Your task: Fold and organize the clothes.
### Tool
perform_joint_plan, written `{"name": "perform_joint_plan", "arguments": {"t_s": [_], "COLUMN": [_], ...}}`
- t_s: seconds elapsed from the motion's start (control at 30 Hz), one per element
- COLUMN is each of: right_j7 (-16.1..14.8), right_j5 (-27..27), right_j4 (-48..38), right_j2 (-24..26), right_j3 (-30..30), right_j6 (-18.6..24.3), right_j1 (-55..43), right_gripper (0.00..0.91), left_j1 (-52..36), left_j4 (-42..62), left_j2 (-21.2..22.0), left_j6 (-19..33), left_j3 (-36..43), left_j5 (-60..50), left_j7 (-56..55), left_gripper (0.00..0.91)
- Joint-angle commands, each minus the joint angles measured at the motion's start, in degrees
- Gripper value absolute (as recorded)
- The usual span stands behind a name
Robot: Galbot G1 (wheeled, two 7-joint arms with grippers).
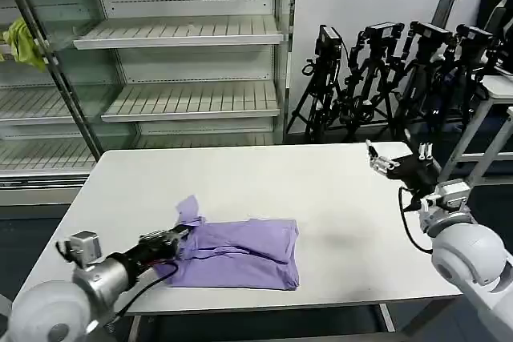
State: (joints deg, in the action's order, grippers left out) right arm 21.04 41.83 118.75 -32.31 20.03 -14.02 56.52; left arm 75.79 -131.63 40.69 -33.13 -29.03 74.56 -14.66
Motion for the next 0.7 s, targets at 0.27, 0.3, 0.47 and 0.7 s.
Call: {"name": "perform_joint_plan", "arguments": {"t_s": [0.27, 0.3, 0.47, 0.7], "right_j7": [1.1, 1.2, 1.3, 1.7], "right_j5": [0.7, 0.7, 0.6, 0.8], "right_j4": [-0.4, -0.3, 0.2, 0.6], "right_j2": [3.1, 3.1, 2.9, 3.1], "right_j3": [3.3, 3.4, 4.1, 5.0], "right_j6": [-0.1, -0.1, -0.2, -0.4], "right_j1": [1.4, 1.7, 2.6, 3.4], "right_gripper": [0.907, 0.907, 0.907, 0.907], "left_j1": [-15.7, -15.7, -15.8, -15.7], "left_j4": [4.3, 4.4, 4.8, 4.0], "left_j2": [7.7, 7.8, 8.4, 9.0], "left_j6": [0.0, 0.0, 0.0, 0.0], "left_j3": [20.2, 20.6, 21.5, 23.0], "left_j5": [-3.5, -3.8, -4.4, -5.1], "left_j7": [0.3, 0.3, 0.5, 0.5], "left_gripper": [0.050, 0.050, 0.050, 0.050]}}
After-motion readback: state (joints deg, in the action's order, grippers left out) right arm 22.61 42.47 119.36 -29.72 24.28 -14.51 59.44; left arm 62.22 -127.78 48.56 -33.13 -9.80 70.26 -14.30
